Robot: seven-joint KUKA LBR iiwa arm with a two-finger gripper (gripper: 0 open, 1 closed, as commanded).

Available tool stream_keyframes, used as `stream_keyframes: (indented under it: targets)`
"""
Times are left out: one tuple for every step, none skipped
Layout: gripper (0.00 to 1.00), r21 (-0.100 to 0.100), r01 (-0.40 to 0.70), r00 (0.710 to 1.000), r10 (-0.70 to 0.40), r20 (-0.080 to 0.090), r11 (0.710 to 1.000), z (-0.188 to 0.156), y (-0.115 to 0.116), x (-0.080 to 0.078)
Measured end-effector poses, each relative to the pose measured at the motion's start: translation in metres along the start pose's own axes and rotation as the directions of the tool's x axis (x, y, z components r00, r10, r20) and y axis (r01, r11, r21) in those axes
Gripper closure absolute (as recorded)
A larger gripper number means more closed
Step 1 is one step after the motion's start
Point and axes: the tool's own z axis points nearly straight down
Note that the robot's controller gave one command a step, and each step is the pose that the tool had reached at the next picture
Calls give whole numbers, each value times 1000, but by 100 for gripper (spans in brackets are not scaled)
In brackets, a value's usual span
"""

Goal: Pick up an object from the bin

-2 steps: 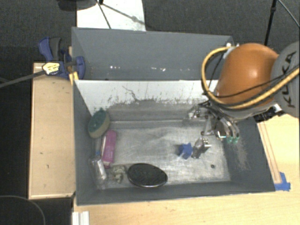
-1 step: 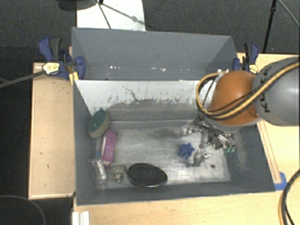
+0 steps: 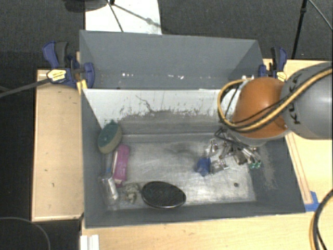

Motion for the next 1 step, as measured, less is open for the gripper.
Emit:
stream_keyframes:
  targets:
    - [100, 6, 300, 954, -300, 4, 954, -167, -39, 52]
